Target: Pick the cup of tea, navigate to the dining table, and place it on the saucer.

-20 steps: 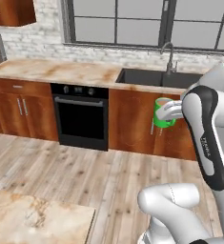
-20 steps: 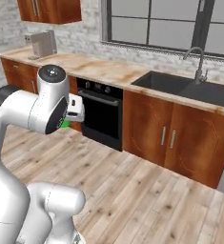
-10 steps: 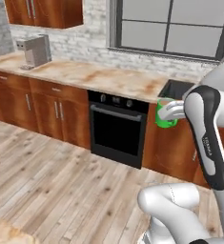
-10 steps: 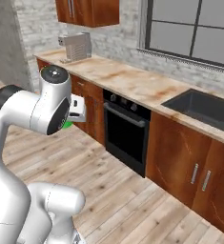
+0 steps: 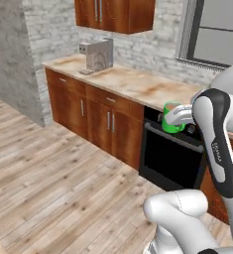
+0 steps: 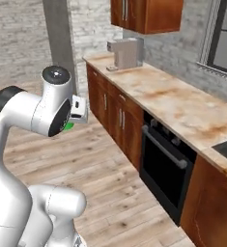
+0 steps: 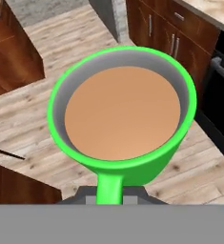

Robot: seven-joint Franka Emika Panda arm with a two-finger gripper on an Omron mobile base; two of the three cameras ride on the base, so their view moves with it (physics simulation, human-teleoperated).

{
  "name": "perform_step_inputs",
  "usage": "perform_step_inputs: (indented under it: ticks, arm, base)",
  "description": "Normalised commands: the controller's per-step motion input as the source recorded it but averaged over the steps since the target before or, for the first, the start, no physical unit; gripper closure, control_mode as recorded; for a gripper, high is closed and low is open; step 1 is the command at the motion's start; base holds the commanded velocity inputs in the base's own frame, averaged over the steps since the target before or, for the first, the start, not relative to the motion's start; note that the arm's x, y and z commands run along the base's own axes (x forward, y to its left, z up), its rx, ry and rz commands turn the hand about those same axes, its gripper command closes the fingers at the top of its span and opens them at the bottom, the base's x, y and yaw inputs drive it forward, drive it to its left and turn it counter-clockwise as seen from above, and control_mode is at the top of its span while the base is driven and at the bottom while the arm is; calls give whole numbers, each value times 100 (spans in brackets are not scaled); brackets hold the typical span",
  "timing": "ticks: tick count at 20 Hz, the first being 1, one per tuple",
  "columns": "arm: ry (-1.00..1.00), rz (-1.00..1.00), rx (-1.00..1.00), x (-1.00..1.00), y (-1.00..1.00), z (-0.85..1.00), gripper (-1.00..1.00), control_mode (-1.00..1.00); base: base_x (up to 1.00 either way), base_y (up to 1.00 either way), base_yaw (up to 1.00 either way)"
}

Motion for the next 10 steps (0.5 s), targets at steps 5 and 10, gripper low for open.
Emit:
perform_step_inputs:
  ticks: [5, 10]
  arm:
    - [0, 0, 0, 0, 0, 0, 100, 100]
    - [0, 0, 0, 0, 0, 0, 100, 100]
  base:
    - [100, 0, 51]
    - [100, 4, 42]
